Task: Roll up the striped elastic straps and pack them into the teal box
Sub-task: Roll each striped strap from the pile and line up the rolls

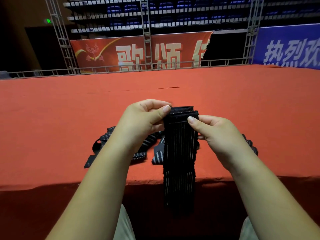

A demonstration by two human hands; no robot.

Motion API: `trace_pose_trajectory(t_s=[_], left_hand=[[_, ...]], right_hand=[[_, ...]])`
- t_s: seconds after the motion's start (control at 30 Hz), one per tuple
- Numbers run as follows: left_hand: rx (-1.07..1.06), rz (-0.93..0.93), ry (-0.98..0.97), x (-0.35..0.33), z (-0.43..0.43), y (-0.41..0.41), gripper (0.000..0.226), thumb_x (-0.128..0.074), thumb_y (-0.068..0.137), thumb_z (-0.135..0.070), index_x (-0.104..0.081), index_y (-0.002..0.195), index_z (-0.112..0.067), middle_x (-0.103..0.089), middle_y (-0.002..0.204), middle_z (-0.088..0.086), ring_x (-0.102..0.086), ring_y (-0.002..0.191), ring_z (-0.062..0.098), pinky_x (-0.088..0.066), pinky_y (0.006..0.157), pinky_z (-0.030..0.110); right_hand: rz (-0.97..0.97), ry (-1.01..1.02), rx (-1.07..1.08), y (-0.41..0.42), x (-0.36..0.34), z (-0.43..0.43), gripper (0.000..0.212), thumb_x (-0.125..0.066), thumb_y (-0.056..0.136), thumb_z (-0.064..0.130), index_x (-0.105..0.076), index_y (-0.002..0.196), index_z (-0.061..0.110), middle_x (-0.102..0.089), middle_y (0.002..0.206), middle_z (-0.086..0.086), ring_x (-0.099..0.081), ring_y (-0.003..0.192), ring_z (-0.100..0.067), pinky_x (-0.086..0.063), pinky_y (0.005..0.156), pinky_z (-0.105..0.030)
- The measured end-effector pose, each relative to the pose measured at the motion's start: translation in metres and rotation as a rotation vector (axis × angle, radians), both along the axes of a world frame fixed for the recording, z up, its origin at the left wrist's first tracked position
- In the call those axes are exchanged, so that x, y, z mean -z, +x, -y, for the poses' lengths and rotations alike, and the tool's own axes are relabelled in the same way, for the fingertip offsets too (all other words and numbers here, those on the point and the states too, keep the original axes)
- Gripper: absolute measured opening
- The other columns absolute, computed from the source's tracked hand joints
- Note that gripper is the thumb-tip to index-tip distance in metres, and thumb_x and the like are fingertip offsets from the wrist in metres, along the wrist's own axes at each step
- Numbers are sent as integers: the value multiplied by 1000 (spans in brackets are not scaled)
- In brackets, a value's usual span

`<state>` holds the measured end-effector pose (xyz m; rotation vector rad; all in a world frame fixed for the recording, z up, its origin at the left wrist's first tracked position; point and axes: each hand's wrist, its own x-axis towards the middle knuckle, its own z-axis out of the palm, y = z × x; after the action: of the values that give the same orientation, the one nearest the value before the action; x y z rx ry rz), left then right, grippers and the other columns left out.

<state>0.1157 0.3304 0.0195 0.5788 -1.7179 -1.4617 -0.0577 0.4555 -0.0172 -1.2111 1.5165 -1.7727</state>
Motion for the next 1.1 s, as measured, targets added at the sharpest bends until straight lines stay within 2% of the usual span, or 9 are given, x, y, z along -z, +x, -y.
trace_pose_trajectory(t_s=[0.1,0.2,0.33,0.6,0.77,0.87,0.93,1.0,1.1], left_hand=[[33,11,7,2,0,3,13,-69,105,-15,-79,112,-11,-82,104,7,-77,94,15,-65,89,31],[38,27,-3,4,-1,5,14,-68,105,-16,-79,113,-10,-82,104,7,-77,95,17,-65,88,32],[60,26,-1,7,-1,5,15,-68,106,-18,-79,113,-11,-82,107,8,-78,98,18,-64,88,32],[122,19,-6,13,-4,5,18,-69,103,-25,-78,115,-14,-82,114,8,-78,110,20,-61,89,28],[67,12,-26,19,-5,2,19,-79,96,-9,-79,113,-16,-83,104,3,-79,97,15,-59,82,28],[-9,-17,-47,22,-7,0,18,-76,99,-5,-79,113,-15,-84,105,6,-81,102,21,-63,90,38],[-10,-60,-29,23,-7,-1,18,-74,100,-3,-79,113,-13,-83,107,9,-80,105,25,-64,94,43],[0,-92,-4,22,-7,-1,18,-72,100,0,-78,114,-10,-82,107,12,-80,105,27,-64,92,39],[5,-113,12,21,-7,-2,18,-71,100,1,-77,115,-8,-82,107,15,-80,106,30,-64,92,38]], right_hand=[[31,9,0,4,1,1,21,-67,106,27,-82,113,15,-84,94,2,-75,73,-2,-53,60,-14],[79,10,-22,6,2,2,23,-65,107,26,-81,114,12,-81,87,2,-72,66,-9,-54,58,-19],[100,9,-20,7,4,2,23,-65,107,25,-82,112,10,-83,94,-4,-76,74,-12,-56,59,-22],[108,-7,37,6,8,2,22,-67,106,24,-83,108,9,-83,93,-9,-75,71,-13,-54,56,-22],[110,-9,18,6,11,3,22,-66,107,24,-82,106,9,-81,86,-5,-72,65,-13,-52,53,-24],[111,-6,13,7,10,3,20,-69,105,23,-80,105,7,-78,82,-4,-69,62,-12,-50,51,-23],[90,-23,71,5,10,3,18,-74,101,24,-75,105,6,-76,84,-2,-69,66,-11,-52,54,-25],[26,-39,155,1,10,5,22,-80,97,29,-70,107,13,-71,88,0,-67,72,-12,-55,62,-30],[18,-56,107,-3,11,7,16,-78,98,27,-75,113,21,-71,88,-5,-64,77,-17,-53,69,-40]])
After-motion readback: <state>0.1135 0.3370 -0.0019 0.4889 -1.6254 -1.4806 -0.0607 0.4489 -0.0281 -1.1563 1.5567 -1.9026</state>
